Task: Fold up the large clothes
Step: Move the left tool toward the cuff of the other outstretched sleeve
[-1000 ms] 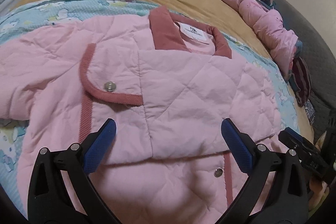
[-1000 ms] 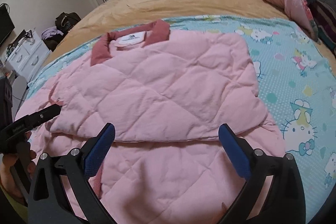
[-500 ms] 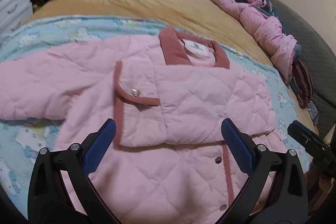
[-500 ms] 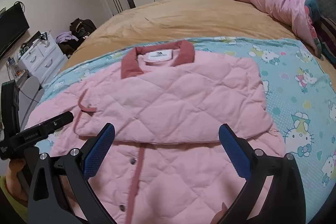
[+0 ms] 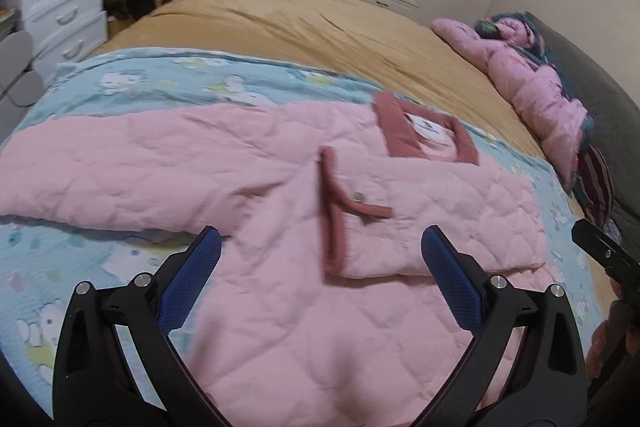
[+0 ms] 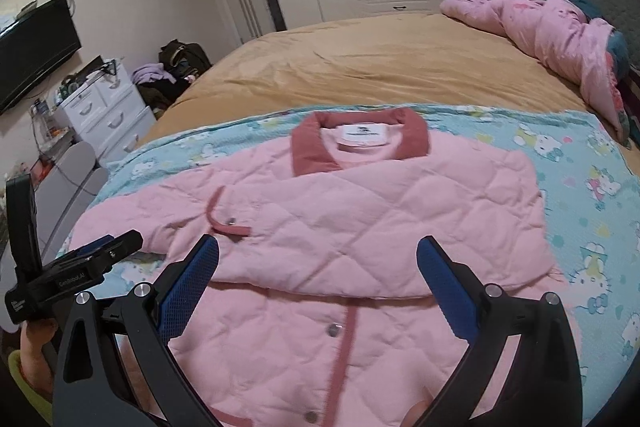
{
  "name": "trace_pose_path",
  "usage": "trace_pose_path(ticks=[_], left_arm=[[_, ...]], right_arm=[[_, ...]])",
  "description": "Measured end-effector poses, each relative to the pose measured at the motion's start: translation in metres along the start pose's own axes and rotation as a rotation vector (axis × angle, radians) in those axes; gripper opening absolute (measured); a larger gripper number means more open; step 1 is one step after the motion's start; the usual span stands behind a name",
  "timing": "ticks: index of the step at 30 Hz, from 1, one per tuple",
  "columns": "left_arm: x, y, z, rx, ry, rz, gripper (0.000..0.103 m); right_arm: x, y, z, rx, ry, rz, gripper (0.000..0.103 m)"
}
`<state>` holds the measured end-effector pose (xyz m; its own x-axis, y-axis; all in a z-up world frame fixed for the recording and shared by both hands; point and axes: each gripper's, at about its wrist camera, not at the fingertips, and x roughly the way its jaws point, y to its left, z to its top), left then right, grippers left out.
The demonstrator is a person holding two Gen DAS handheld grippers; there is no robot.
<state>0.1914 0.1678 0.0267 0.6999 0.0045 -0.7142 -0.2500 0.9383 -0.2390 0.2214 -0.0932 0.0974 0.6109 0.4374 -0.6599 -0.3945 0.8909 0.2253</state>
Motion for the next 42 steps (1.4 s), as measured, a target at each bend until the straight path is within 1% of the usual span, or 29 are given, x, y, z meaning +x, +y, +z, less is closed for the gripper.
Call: trace_pose_path(ticks=[7, 14, 17, 20, 23, 27, 31, 33, 35, 38, 42], left_arm=[[-0.015, 0.050, 0.001, -0.069, -0.032, 0.066, 0.094], [-0.019, 0.085, -0.006, -0.102, -0.031, 0.117, 0.094], [-0.019, 0.097, -0.009, -0.121, -0.028, 0.126, 0.094], [-0.021, 0.110, -0.011, -0.136, -0.035, 0.156, 0.094], [-0.022, 0.126, -0.011, -0.170, -0.037, 0.168, 0.094], [-0.024, 0.146, -0.011, -0.212, -0.043, 0.204, 0.094], [-0.022, 0.156, -0.012, -0.237, -0.044, 0.204, 0.094], [-0.020, 0.161, -0.013, -0.237, -0.043, 0.216, 0.094], [-0.019, 0.170, -0.014, -0.256, -0.044, 0.234, 0.094], [-0.018, 0.181, -0.015, -0.289, -0.044, 0.239, 0.094], [-0.015, 0.196, -0.017, -0.310, -0.041, 0.265, 0.094]], right_arm=[[0.008, 0.042, 0.007, -0.050, -0.010, 0.015, 0.099], [0.027, 0.086, 0.006, -0.101, 0.012, 0.055, 0.099], [0.034, 0.100, 0.006, -0.118, 0.018, 0.070, 0.099], [0.041, 0.115, 0.006, -0.134, 0.026, 0.090, 0.099], [0.046, 0.128, 0.006, -0.146, 0.029, 0.103, 0.099], [0.053, 0.145, 0.007, -0.158, 0.033, 0.130, 0.099], [0.061, 0.161, 0.004, -0.183, 0.044, 0.152, 0.099], [0.064, 0.170, 0.002, -0.202, 0.049, 0.159, 0.099], [0.067, 0.179, 0.000, -0.223, 0.055, 0.169, 0.099], [0.072, 0.190, -0.003, -0.244, 0.064, 0.181, 0.099], [0.078, 0.203, -0.009, -0.261, 0.077, 0.192, 0.099]])
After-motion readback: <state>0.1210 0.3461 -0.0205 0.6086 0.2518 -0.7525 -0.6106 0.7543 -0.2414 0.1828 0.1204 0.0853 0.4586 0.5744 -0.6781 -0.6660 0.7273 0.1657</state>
